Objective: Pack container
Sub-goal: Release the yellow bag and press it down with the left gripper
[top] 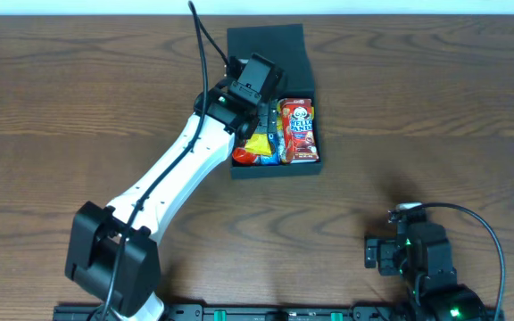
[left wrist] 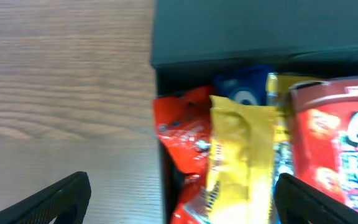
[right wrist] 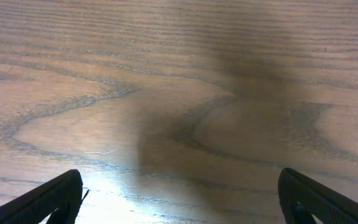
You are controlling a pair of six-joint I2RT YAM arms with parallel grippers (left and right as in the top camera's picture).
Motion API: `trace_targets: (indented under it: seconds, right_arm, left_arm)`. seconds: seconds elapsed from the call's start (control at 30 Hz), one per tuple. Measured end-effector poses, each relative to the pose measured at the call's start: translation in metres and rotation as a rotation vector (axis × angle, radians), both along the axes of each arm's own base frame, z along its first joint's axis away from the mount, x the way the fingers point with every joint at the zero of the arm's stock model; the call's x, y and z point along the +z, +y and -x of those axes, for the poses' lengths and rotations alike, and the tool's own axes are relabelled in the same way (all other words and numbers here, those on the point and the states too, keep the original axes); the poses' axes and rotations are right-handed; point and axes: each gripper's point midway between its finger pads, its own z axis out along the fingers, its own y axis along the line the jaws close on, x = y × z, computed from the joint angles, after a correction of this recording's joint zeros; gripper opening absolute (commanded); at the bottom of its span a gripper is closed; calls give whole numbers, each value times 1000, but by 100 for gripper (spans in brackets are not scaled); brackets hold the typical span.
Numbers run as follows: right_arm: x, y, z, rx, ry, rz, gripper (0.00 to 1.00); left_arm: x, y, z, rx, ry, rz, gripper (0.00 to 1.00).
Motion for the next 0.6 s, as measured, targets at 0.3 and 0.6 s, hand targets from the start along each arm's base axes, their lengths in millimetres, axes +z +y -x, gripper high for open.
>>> trace_targets:
  seconds: [0.3,0.6]
  right_arm:
    - [0,0,0,0,0,-1,99]
    - [0,0,0,0,0,-1,99]
  left_arm:
    - [-45,0,-2,0,78,-87,95]
    - [-65,-1,-3,4,111,-111,95]
